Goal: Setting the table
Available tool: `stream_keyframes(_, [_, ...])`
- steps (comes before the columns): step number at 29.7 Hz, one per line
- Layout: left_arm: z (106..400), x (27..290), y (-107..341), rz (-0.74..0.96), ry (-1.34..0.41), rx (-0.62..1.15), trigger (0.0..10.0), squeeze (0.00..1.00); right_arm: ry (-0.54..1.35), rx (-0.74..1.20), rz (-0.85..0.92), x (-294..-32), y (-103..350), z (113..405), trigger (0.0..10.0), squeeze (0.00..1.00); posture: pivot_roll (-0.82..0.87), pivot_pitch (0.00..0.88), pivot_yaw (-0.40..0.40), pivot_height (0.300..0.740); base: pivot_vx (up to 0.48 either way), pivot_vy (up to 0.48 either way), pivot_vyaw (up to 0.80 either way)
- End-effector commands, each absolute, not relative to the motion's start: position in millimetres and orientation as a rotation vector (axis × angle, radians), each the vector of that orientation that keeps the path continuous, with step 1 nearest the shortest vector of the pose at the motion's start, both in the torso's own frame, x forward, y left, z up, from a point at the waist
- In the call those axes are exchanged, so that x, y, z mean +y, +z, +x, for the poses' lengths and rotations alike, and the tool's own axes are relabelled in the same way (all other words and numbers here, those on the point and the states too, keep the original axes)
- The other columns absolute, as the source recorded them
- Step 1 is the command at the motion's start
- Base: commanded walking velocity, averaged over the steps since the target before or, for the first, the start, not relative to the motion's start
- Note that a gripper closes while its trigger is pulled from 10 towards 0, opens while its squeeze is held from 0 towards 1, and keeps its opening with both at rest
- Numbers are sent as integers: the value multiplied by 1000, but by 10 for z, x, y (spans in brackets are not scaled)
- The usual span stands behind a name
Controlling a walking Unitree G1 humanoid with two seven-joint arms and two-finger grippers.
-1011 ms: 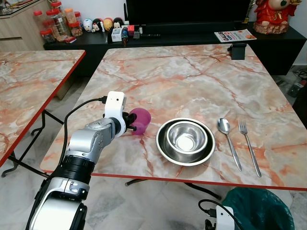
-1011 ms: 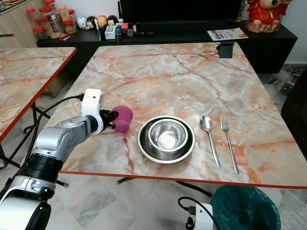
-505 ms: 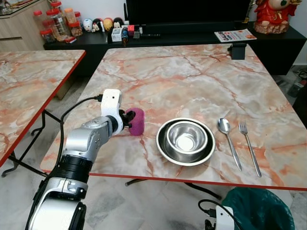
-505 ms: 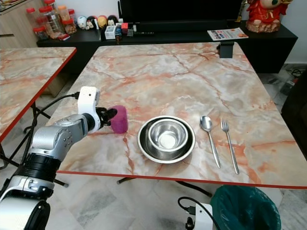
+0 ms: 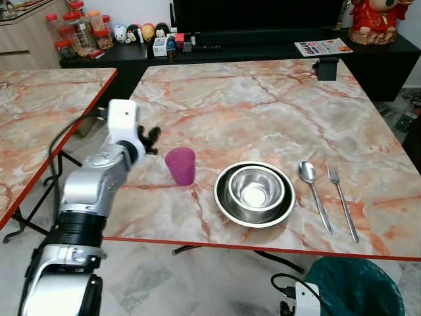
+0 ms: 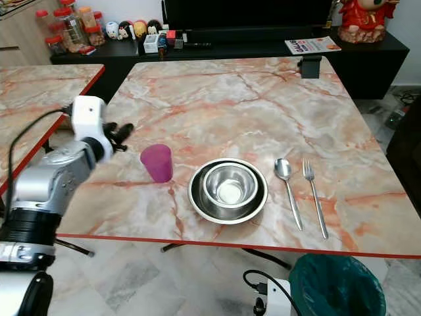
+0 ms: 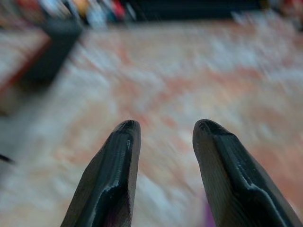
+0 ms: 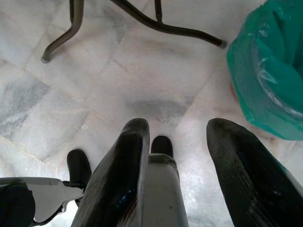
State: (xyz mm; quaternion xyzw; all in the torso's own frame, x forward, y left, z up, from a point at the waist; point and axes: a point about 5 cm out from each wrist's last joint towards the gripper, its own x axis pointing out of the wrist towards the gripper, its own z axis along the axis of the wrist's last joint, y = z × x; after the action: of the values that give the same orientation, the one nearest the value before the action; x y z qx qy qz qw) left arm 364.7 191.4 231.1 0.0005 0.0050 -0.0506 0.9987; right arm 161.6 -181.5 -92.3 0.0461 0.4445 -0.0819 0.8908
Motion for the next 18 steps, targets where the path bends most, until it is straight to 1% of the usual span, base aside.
stream_keyframes(1, [3589,2121,2410,37,-15,-55,10000,0,-171,934,99,-1789,-938,1590,10000,0,36,31,74,740,0,0,0])
stream_keyframes(2, [3568,2208,2417,70,24,-67,10000,0,-169,934,98,-1788,-938,1589,10000,0,37,32,74,740,0,0,0])
stream_keyframes(4, [3518,2412,2393,208,123,-72,10000,0,-166,934,97,-1786,-938,1590,10000,0,39,32,73,740,0,0,0])
stream_keyframes(5, [3502,2474,2378,258,154,-69,10000,0,-166,934,97,-1785,-937,1591,10000,0,39,32,73,740,0,0,0])
stream_keyframes(6, [3476,2576,2359,269,202,-62,10000,0,-165,934,96,-1784,-937,1593,10000,0,39,33,73,740,0,0,0])
stream_keyframes(7, [3476,2576,2359,269,202,-62,10000,0,-165,934,96,-1784,-937,1593,10000,0,39,33,73,740,0,0,0])
stream_keyframes(8, [3429,2743,2323,312,279,-48,10000,0,-164,932,96,-1782,-935,1597,10000,0,42,34,74,740,0,0,0])
stream_keyframes(9, [3331,3005,2260,341,398,-21,10000,0,-164,931,97,-1781,-933,1603,10000,0,42,35,73,740,0,0,0])
stream_keyframes(11, [3265,3140,2219,341,459,-4,10000,0,-164,931,97,-1782,-932,1604,10000,0,42,35,73,740,0,0,0])
stream_keyframes(12, [3161,3289,2160,390,529,18,10000,0,-163,931,97,-1783,-932,1603,10000,0,45,36,73,740,0,0,0])
stream_keyframes(16, [2922,3612,1954,536,678,101,10000,0,-161,932,95,-1784,-933,1601,10000,0,50,35,71,740,0,0,0])
stream_keyframes(17, [2922,3612,1954,536,678,101,10000,0,-161,932,95,-1784,-933,1601,10000,0,50,35,71,740,0,0,0])
stream_keyframes(18, [2836,3720,1827,524,733,145,10000,0,-159,933,94,-1782,-934,1601,10000,0,53,35,70,740,0,0,0])
